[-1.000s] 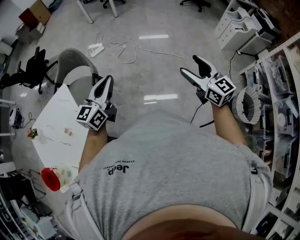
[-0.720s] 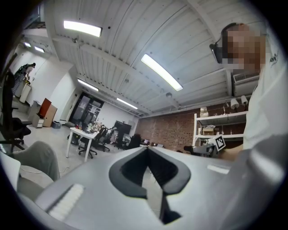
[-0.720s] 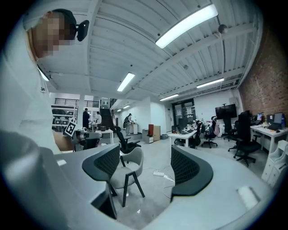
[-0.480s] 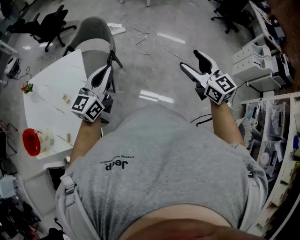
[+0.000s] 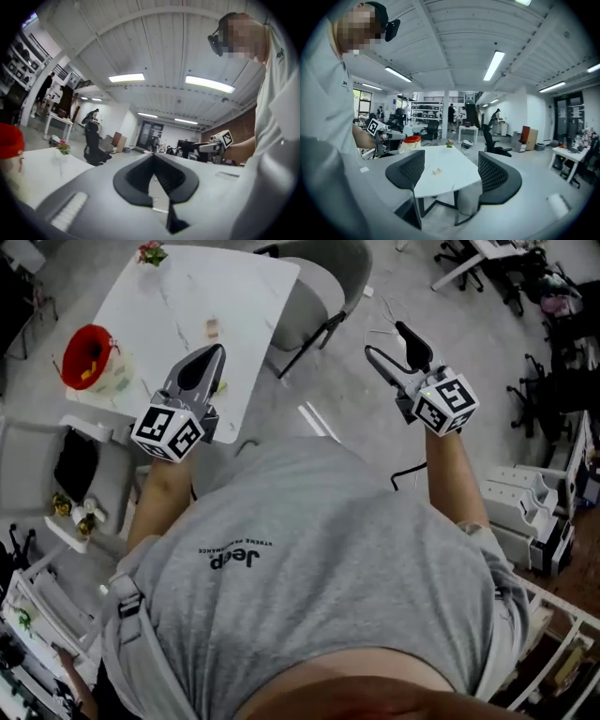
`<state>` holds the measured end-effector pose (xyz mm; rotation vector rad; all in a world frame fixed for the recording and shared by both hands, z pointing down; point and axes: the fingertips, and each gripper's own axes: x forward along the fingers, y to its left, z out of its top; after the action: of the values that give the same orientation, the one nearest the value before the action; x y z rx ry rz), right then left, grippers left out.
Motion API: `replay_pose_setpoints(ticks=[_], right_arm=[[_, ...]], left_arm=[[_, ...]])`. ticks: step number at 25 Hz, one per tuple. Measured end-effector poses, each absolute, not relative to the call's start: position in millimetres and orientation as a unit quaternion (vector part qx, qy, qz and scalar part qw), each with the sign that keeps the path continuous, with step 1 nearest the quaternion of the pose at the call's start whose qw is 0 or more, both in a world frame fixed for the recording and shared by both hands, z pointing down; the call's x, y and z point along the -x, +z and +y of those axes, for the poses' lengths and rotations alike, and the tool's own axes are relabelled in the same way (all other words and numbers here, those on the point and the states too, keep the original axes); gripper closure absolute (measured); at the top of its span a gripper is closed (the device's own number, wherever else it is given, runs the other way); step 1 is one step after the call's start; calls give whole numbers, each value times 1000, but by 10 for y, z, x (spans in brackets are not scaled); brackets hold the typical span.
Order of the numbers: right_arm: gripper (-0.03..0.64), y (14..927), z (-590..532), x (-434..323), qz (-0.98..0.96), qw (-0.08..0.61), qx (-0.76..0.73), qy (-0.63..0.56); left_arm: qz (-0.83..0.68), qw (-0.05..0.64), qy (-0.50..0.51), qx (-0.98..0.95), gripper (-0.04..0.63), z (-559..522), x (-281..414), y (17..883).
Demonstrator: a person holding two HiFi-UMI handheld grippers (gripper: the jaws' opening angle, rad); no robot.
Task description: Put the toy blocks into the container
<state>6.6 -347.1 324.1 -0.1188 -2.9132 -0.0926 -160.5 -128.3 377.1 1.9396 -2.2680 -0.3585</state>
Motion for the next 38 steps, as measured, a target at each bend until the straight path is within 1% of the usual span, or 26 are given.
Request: replay_pose_setpoints(ticks=[3,6,11,15,20,24,28,29,30,31,34,38], right_arm=[[281,3430,-3065,653,-986,128,102,-40],[281,3804,-2581,1285,-971,162,172,-36],[281,4652,-1661,1926,-924,237,291,-68],[281,5436,-1181,2132,-874,305,358,-122],[282,6317,-902,2131,-809,381,408,-182],[282,6836,-782,2094,-768,415,439,-214],[282,7095,-691,2079,-722,440,466,-260],[290,7181,-699,2051,-711,447,471,-269],[456,7253,-712,2024,-702,452,474,-279],[545,7289,-714,2009,-696,453,477,-287],[545,7165,-628,2075,-704,441,482,-277],[546,6648,-429,2419,-744,396,477,-248]], left_arm=[[-789,72,-117,-598,548,-736,2028,3958],[-822,79,-109,-553,548,-215,2317,4185],[-849,110,-114,-505,548,404,2543,4573],[-855,133,-121,-487,548,682,2637,4822],[-857,153,-126,-476,547,901,2712,5031],[-858,167,-131,-469,548,1017,2765,5180],[-858,181,-139,-460,548,1126,2790,5317],[-858,184,-140,-459,548,1149,2800,5350],[-857,187,-141,-459,548,1167,2812,5377],[-857,188,-143,-458,548,1179,2826,5397],[-856,188,-149,-457,548,1188,2867,5410],[-857,179,-150,-460,548,1187,2955,5343]])
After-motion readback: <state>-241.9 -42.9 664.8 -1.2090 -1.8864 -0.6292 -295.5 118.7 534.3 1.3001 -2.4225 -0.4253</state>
